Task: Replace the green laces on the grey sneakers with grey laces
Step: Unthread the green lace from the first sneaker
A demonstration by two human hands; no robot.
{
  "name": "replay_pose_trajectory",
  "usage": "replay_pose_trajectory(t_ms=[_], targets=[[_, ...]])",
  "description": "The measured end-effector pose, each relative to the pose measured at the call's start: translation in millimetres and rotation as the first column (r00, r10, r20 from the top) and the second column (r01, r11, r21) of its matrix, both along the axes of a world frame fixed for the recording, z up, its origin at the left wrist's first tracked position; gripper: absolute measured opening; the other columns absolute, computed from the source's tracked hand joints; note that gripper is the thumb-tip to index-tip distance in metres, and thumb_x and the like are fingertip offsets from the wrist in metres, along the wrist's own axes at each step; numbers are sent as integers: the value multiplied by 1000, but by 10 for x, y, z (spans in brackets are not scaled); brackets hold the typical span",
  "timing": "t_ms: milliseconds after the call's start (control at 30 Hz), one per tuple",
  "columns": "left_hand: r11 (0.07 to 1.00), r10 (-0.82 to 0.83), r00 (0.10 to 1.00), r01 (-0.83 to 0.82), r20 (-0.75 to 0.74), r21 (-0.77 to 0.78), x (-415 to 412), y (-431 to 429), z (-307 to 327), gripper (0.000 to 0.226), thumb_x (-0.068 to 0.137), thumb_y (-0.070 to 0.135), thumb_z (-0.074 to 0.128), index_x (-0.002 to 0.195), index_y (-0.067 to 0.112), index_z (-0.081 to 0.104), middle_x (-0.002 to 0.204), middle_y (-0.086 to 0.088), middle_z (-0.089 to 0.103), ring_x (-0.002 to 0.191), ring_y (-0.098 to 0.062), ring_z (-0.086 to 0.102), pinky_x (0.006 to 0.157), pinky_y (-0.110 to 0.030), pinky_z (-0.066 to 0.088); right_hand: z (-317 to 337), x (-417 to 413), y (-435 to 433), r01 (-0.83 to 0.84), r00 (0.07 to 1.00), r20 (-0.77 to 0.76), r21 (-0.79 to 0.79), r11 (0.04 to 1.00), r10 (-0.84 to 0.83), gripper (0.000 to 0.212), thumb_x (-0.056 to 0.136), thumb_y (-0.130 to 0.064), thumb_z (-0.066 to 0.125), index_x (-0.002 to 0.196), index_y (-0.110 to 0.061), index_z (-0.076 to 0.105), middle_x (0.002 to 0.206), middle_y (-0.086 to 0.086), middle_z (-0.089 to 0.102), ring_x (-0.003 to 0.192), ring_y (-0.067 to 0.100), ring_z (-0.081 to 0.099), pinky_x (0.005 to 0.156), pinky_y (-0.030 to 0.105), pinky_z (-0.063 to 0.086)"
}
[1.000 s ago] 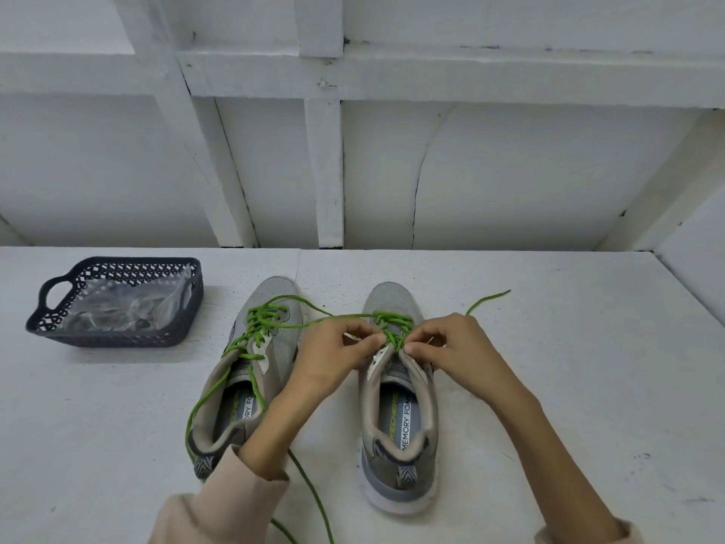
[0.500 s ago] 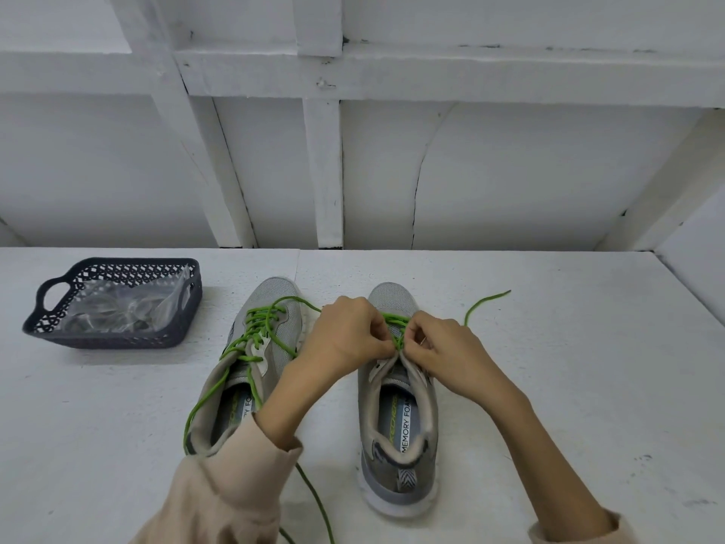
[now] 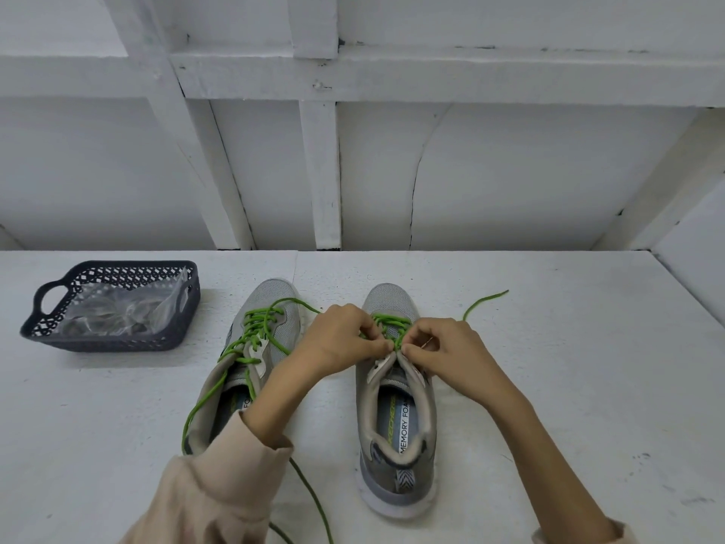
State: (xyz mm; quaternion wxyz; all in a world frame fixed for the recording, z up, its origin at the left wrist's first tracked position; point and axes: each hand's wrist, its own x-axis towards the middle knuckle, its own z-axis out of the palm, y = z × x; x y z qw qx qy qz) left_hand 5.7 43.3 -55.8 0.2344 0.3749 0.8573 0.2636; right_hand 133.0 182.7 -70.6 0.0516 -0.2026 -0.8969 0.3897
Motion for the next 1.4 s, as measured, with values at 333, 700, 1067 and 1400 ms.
replay_pose_trajectory(t_ms=[333,700,1067,1400], targets=[[997,64,997,-61,-53,52,66,27,-102,19,92,28,52,83,13,60,81,-5,71,76,-25,67,79,-42,52,-13,21,-80,14,1000,-20,126,992,-11,7,93,-26,54,87,-22,57,76,-7,64,71,15,61,70,36,47],[944,142,990,-143,27,297,161,-149,-301,15,92,34,60,83,23,61,71,11,66,68,-12,66,78,-42,52,-71,93,20,57,994,-80,-212,976,-76,10,88,-20,65,78,-22,66,73,-6,69,72,19,68,75,45,59],[887,107,971,-190,214,420,183,-227,-434,22,86,47,59,81,26,61,69,14,62,67,-10,60,70,-33,49,-136,123,32,64,991,-89,-373,925,-105,6,89,-21,68,84,-17,71,79,3,71,76,29,66,74,37,57],[878,112,954,-225,277,423,228,-230,-487,46,77,60,55,86,16,62,76,-1,65,69,-10,56,70,-38,48,-126,152,19,48,989,-100,-454,890,-105,11,90,-20,67,85,-10,69,81,13,68,74,14,64,74,34,57]])
